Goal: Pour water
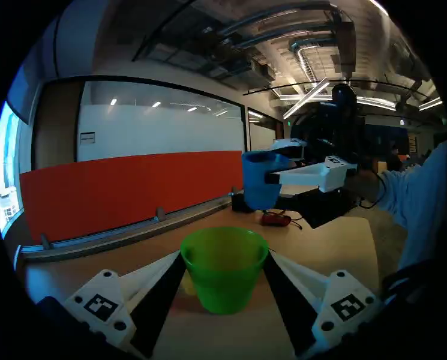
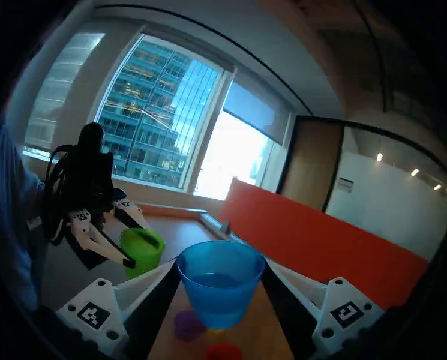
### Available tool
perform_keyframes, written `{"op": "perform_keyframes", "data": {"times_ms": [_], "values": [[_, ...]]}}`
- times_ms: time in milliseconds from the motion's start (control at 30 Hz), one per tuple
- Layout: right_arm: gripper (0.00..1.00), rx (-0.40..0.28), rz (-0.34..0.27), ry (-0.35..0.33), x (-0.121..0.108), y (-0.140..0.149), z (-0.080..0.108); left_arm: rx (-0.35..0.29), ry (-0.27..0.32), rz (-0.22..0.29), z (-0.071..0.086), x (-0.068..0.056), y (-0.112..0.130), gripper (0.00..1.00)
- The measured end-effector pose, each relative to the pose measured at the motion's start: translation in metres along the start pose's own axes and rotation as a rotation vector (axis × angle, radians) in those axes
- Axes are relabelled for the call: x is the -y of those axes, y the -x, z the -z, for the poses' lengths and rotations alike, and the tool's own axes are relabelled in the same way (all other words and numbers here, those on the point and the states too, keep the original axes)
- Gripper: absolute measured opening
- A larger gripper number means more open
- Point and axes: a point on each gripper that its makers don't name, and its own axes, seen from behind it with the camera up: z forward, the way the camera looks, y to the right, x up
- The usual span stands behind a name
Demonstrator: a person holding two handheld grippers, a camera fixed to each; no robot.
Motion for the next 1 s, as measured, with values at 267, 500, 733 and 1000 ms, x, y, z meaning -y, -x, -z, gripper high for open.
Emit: {"op": "perform_keyframes", "data": {"times_ms": [267,500,733,1000], "values": [[0.92,-0.004,0.11,-0.001,-0.005,-0.013,-0.006,-0.003,0.017,-0.002,-0.004,-0.007,0.001,0.87],[0.92,-0.011,0.181,-0.007,-0.007,-0.025,-0.013,-0.005,0.027,-0.001,-0.007,-0.01,0.002,0.87],[0.92,-0.015,0.263,-0.008,-0.013,-0.036,-0.02,-0.006,0.036,-0.001,-0.01,-0.012,0.002,0.87],[0.92,-0.009,0.367,-0.01,-0.018,-0.048,-0.031,-0.014,0.05,0.003,-0.015,-0.017,-0.001,0.87]]}}
